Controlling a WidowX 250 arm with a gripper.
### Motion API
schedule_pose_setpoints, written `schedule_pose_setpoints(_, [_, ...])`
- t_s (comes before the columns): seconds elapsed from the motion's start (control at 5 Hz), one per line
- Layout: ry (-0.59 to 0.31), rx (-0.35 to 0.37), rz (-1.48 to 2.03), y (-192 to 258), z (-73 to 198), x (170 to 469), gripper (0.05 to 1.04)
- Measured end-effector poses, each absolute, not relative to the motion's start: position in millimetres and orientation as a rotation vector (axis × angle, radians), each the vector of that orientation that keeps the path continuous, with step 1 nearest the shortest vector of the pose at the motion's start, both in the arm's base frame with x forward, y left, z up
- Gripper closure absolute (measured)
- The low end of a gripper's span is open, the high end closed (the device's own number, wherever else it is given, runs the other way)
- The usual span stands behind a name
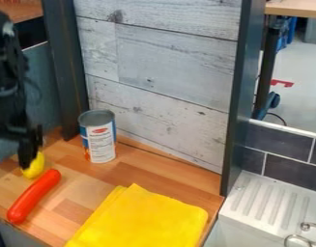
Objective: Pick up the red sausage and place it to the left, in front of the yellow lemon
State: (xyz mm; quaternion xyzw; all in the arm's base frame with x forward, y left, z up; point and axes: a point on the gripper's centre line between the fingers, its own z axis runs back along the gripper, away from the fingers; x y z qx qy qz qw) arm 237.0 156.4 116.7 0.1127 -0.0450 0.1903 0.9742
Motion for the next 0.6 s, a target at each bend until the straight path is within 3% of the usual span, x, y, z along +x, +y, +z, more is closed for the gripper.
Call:
schedule_pose_setpoints(0.2, [-0.101, 0.213, 0.205, 146, 128, 252, 0.083])
schedule_pose_setpoints(0.4, [-0.089, 0.074, 0.083, 131, 134, 269, 0.083])
schedule_pose_setpoints(0.6, [-0.005, 0.004, 0.070, 125, 117, 269, 0.083])
